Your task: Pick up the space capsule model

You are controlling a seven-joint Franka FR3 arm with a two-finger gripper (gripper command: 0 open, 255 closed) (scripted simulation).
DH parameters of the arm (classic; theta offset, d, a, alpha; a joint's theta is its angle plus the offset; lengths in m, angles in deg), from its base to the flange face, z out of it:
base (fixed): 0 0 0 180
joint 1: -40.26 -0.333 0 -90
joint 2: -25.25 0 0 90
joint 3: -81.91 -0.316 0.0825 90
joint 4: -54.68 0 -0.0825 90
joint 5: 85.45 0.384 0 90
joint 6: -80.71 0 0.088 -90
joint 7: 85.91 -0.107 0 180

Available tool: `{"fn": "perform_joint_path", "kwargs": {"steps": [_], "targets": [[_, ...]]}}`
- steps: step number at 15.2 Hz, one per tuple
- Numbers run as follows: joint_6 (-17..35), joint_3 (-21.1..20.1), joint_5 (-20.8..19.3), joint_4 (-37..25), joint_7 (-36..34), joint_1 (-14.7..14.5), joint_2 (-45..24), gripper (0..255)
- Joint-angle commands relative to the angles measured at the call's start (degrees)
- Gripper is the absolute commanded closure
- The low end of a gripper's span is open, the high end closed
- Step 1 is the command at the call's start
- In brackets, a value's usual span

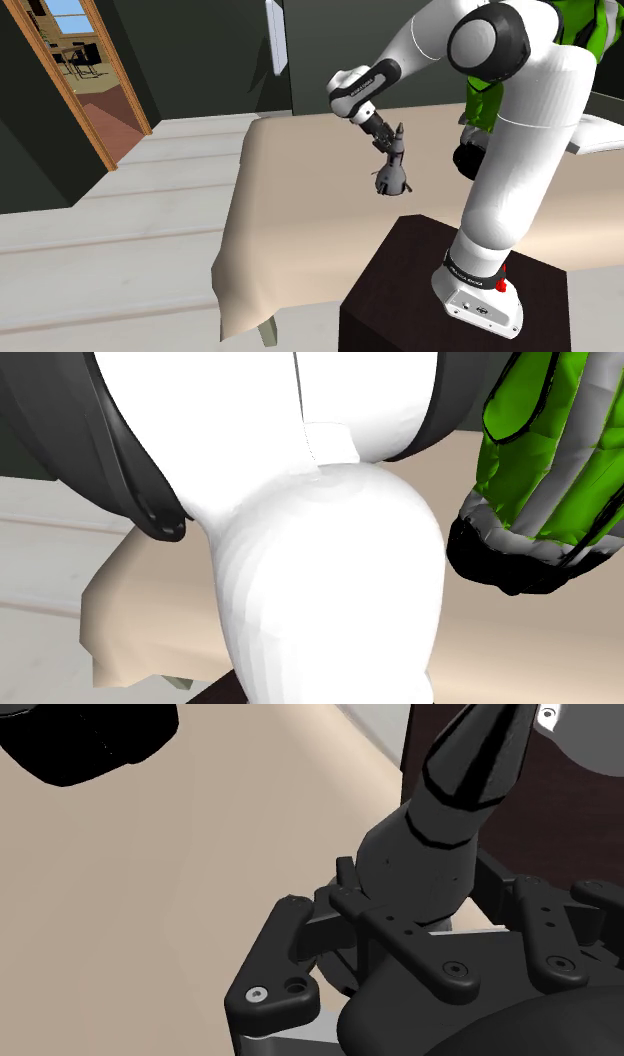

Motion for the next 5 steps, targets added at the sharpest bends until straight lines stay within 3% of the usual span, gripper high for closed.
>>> {"fn": "perform_joint_path", "kwargs": {"steps": [1, 5], "targets": [[-1.5, -0.1, -0.1, -1.0, 0.4, -0.1, 0.6, 255], [-2.9, -0.1, -0.2, -1.8, 0.9, -0.2, 1.3, 255]]}}
